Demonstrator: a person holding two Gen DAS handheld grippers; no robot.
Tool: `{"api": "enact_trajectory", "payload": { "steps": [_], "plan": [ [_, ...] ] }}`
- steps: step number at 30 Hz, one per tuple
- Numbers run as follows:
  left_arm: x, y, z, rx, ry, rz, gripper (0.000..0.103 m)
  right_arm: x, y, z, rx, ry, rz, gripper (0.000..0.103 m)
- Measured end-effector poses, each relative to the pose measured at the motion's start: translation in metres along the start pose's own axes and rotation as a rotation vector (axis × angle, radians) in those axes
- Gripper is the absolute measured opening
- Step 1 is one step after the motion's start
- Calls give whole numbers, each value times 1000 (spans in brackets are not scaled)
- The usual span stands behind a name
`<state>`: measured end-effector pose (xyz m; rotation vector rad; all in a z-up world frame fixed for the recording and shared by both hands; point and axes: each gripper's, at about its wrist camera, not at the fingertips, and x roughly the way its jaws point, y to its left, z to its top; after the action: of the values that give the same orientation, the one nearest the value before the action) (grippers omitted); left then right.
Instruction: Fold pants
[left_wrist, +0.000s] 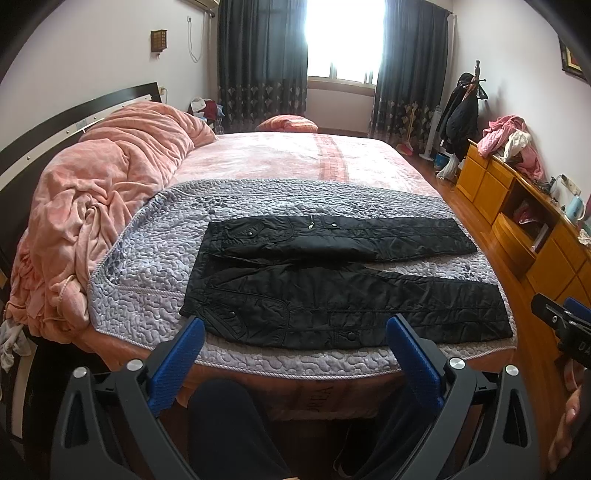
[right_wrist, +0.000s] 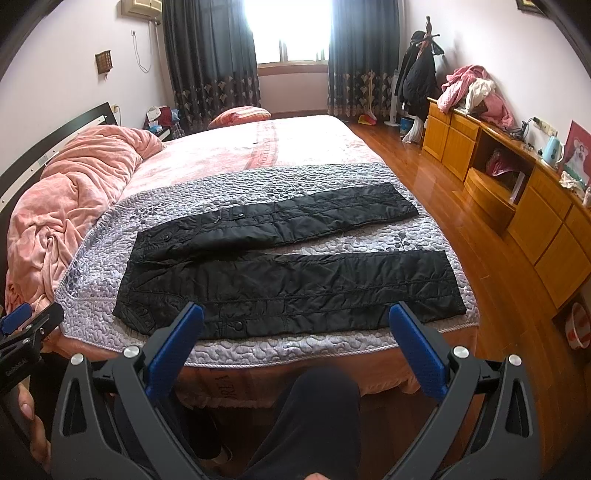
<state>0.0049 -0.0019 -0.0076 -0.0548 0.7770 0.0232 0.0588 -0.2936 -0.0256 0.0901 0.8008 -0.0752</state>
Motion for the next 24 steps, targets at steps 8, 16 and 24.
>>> {"api": "enact_trajectory", "payload": {
  "steps": [8,16,24],
  "plan": [
    [-1,1,0,1,-1,-1,99,-1,0,1,-2,3,-4,100],
    [-1,0,0,0,-1,0,99,0,1,0,-1,2,-5,100],
    [0,-1,0,1,-2,0,99,-1,1,1,-1,3,-4,101]
  ]
}}
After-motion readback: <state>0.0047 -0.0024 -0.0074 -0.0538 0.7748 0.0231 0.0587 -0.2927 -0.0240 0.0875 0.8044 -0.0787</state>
